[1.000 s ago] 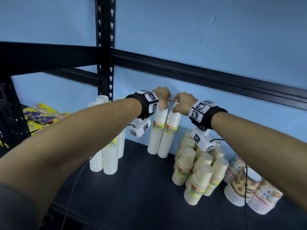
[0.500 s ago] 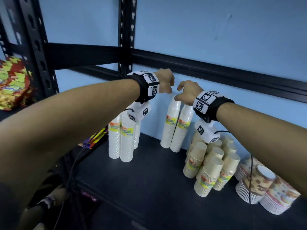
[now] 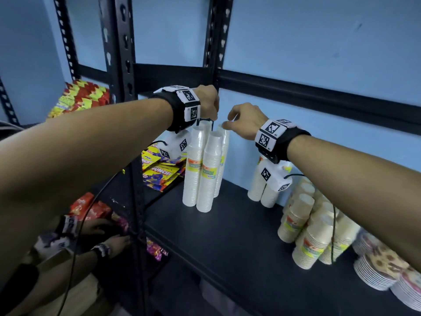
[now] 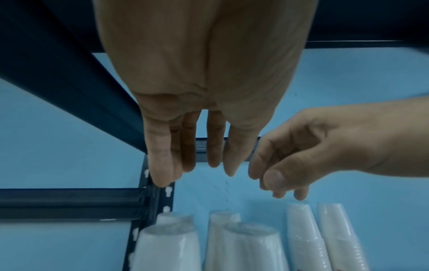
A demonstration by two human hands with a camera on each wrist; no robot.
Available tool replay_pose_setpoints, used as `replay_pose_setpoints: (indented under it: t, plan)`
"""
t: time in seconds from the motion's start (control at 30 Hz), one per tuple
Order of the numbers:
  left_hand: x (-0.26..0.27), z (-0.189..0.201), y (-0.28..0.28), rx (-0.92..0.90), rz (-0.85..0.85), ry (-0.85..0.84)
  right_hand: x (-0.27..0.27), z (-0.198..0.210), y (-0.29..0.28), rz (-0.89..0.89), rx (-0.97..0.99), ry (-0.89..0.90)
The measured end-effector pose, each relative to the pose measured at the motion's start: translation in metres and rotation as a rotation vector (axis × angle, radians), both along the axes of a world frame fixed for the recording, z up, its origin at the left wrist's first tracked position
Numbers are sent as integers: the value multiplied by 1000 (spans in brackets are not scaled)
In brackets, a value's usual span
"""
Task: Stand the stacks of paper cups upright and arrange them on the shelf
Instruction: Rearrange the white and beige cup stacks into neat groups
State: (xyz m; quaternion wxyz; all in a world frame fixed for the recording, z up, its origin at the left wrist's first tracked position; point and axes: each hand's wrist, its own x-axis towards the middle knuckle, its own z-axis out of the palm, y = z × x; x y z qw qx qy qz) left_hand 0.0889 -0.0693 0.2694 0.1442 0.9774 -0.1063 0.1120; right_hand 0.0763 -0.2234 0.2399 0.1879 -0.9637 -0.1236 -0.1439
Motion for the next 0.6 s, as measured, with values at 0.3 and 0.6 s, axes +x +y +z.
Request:
replay_pose_setpoints:
  t: [0.3,0.6]
  plan:
    - [-7,-21,20,94,23,95,-9,-13,29,53,-45,88]
    - [-12,-41,26,43,-22,123,-12,-24,37,52,-64,156]
